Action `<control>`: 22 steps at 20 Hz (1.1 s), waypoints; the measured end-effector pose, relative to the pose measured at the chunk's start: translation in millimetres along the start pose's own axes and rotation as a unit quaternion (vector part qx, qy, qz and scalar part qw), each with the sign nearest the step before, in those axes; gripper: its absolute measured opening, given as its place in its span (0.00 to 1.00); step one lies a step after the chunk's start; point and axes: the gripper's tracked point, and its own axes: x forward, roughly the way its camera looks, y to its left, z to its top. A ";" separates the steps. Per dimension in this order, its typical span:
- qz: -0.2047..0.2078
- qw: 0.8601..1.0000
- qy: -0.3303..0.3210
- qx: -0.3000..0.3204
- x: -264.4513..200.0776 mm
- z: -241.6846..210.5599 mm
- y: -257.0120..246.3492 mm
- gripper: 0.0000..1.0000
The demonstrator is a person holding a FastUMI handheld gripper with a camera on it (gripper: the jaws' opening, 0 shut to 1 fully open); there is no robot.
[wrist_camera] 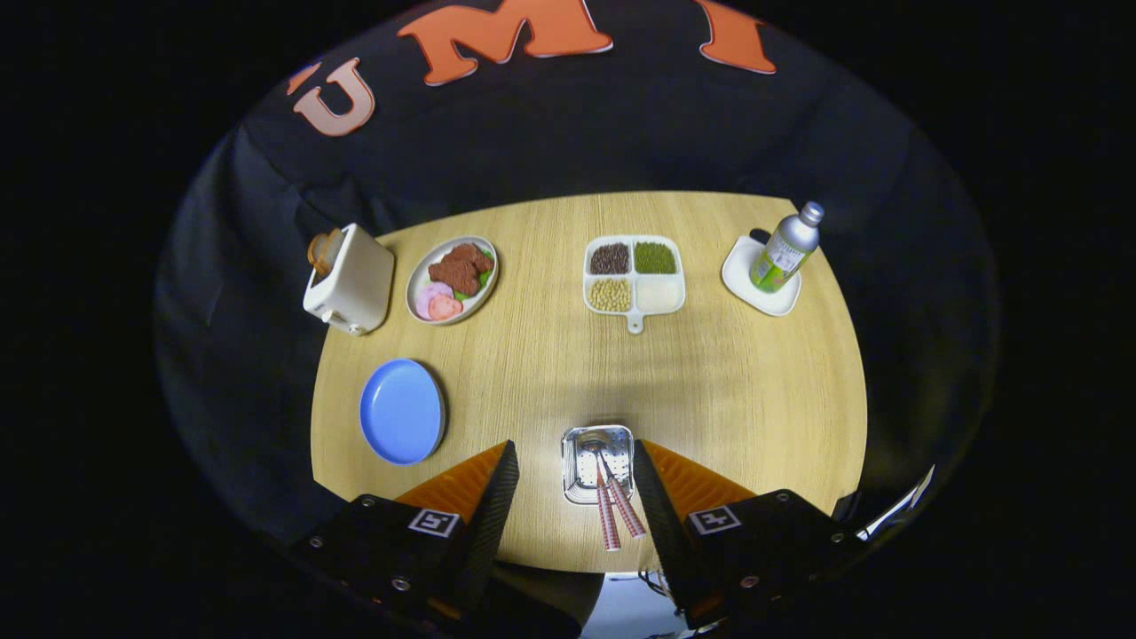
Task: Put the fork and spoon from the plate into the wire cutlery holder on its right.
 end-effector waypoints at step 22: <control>-0.136 0.811 -0.563 -0.081 -246.0 82.0 -100.4 0.91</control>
